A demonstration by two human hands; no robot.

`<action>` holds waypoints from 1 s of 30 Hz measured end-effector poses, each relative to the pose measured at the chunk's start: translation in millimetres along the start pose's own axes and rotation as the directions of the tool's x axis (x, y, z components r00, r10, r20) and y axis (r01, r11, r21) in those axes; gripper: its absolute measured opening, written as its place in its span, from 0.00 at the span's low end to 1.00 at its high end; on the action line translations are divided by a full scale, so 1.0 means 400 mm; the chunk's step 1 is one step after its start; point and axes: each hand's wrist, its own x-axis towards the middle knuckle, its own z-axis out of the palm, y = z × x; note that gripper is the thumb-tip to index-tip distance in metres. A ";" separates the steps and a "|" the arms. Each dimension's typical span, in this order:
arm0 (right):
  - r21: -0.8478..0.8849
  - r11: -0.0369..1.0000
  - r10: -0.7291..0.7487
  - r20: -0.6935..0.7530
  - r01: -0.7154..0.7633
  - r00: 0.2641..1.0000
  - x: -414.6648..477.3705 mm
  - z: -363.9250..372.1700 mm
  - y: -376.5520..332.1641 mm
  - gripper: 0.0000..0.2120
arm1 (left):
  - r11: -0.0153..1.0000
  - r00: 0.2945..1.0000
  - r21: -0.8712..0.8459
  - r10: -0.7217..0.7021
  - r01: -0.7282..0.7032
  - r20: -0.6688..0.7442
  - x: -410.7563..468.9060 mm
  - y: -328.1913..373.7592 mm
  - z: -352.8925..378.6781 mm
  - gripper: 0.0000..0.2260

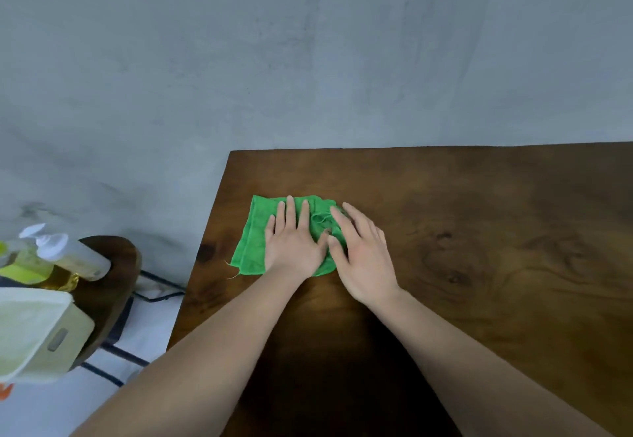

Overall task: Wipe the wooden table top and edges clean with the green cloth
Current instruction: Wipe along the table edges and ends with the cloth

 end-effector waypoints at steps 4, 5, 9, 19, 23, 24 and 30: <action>-0.115 0.971 -0.206 0.056 0.211 0.977 0.038 0.025 -0.008 0.23 | 0.999 0.999 0.027 0.046 -0.047 0.029 0.036 -0.028 -0.009 0.31; -0.155 0.964 -0.207 0.078 0.217 0.975 0.050 0.024 0.002 0.23 | 0.999 0.998 0.002 0.047 -0.047 0.028 0.049 -0.037 -0.015 0.29; -0.339 0.932 -0.120 0.047 0.129 0.992 0.101 -0.001 0.085 0.23 | 0.999 1.000 -0.046 0.024 -0.024 0.014 0.110 -0.072 -0.030 0.28; -0.124 0.987 -0.077 0.166 0.098 0.983 0.168 -0.019 0.052 0.23 | 0.992 0.999 -0.117 0.051 -0.049 0.016 0.208 -0.115 -0.046 0.33; -0.257 0.939 -0.175 0.213 0.228 0.961 0.095 0.004 0.036 0.15 | 0.992 0.992 -0.030 0.125 -0.125 0.011 0.184 -0.165 -0.044 0.36; -0.312 0.928 -0.158 0.166 0.204 0.973 0.087 -0.007 0.047 0.12 | 0.991 0.992 -0.023 0.129 -0.128 0.013 0.183 -0.171 -0.048 0.36; -0.349 0.841 -0.382 0.158 0.413 0.911 0.039 -0.029 0.035 0.16 | 0.991 0.989 -0.045 0.131 -0.128 0.068 0.172 -0.163 -0.080 0.34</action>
